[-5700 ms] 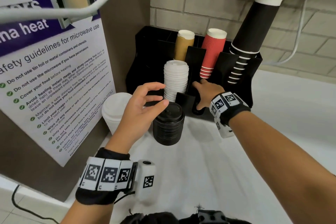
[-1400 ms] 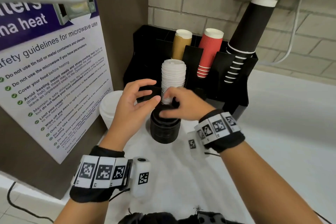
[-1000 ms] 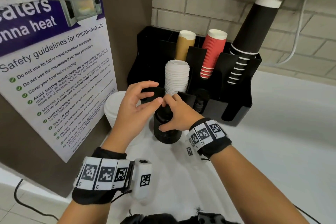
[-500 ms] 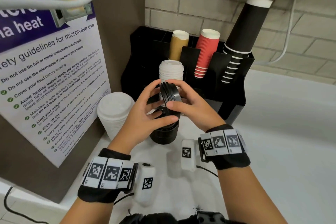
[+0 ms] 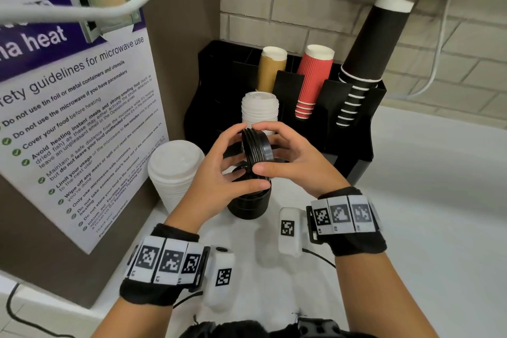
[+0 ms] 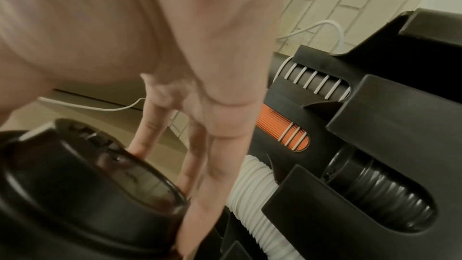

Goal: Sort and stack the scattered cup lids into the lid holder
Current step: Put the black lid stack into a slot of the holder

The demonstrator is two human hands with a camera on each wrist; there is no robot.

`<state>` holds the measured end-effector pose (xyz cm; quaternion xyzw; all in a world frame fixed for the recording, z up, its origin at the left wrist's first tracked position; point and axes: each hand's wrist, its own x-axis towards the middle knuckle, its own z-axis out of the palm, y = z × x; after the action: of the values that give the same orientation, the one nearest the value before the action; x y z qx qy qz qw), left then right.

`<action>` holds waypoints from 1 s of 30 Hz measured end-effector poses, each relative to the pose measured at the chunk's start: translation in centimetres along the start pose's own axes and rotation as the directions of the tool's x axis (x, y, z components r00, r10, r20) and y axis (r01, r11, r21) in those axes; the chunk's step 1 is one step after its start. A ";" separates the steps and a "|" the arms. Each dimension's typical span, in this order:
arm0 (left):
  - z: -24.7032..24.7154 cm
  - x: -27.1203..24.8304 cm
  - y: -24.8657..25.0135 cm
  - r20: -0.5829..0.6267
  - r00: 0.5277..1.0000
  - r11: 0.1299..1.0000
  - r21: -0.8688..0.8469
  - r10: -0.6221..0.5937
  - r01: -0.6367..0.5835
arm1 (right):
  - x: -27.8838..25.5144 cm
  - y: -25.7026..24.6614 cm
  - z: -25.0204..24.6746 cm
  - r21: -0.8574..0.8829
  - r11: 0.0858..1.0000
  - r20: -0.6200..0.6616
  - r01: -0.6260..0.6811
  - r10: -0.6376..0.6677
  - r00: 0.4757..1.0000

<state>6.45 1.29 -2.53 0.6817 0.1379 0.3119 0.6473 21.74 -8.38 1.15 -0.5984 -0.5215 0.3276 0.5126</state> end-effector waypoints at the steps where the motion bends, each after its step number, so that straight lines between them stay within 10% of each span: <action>1: 0.0 0.0 -0.1 0.001 1.000 1.000 0.002 0.001 -0.001 | 0.0 0.1 0.1 -0.005 1.000 -0.006 0.001 -0.001 1.000; 7: 0.0 0.1 -0.7 -0.052 0.999 1.000 0.006 0.011 -0.011 | 0.9 0.5 -0.2 0.023 1.000 -0.072 0.019 -0.017 0.997; 14: -0.8 0.2 -0.1 -0.231 0.971 0.996 0.082 0.056 -0.037 | 4.0 2.2 -6.5 -0.243 0.969 -0.498 -0.050 -0.081 0.863; 18: -0.8 0.2 -0.3 -0.223 0.972 0.993 0.106 0.070 -0.047 | 5.4 4.0 -8.4 -0.708 0.623 -0.347 -0.332 0.102 0.932; 22: -0.6 0.1 -0.4 -0.214 0.974 0.992 0.121 0.072 -0.047 | 6.4 4.9 -7.6 -0.902 0.292 -0.235 -0.319 0.288 0.928; 30: -1.0 -0.6 -0.3 -0.229 0.970 0.989 0.138 0.076 -0.045 | 7.0 5.7 -7.3 -0.949 0.163 -0.197 -0.271 0.368 0.909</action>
<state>5.42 1.79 -3.05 0.6853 0.2125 0.3998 0.5704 31.82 -3.27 -1.44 -0.8658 -0.4922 0.0614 -0.0651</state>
